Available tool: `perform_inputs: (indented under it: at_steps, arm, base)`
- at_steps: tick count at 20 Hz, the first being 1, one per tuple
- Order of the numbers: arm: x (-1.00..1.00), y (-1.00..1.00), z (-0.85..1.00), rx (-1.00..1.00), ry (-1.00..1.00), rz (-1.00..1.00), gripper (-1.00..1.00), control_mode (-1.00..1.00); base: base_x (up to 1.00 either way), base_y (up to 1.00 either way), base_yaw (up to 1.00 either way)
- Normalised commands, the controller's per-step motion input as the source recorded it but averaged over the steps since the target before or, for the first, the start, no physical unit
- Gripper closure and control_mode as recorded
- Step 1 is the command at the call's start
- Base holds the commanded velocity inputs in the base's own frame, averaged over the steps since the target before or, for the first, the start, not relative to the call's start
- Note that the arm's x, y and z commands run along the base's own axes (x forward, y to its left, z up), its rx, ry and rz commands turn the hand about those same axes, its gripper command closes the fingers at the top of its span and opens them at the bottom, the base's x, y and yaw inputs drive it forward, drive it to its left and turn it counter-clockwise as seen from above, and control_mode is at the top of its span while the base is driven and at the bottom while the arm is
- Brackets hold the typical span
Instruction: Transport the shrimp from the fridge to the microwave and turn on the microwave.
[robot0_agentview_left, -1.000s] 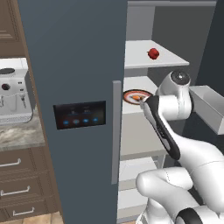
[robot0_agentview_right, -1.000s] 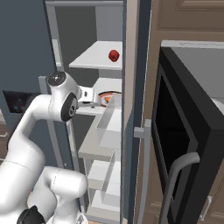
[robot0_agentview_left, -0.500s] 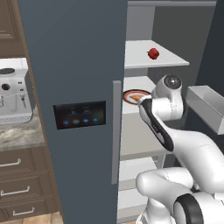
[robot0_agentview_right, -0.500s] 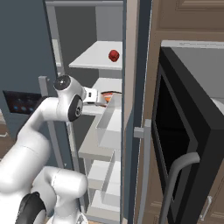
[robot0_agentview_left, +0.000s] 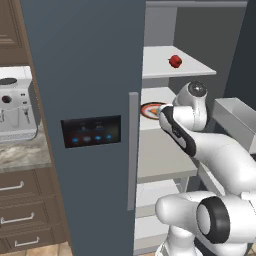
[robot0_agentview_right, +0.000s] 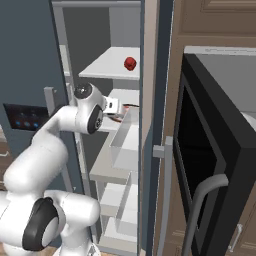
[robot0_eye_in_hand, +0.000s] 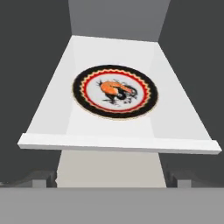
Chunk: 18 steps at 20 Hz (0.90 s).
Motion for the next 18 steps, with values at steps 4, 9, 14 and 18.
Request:
perform_inputs:
  at_steps: [4, 9, 14, 18]
  arm:
    - [0.32, -0.02, -0.16, 0.01, 0.0, 0.0, -1.0, -1.0]
    - [0.35, -0.05, -0.17, 0.04, 0.0, 0.0, -1.0, -1.0]
    - [0.29, -0.02, -0.18, 0.03, -0.02, 0.0, -1.0, -1.0]
    - [0.18, 0.0, -0.14, 0.0, -0.06, 0.0, -1.0, -1.0]
  base:
    - [0.0, 0.0, 0.0]
    - [0.0, 0.0, 0.0]
    - [0.0, 0.0, 0.0]
    - [0.0, 0.0, 0.0]
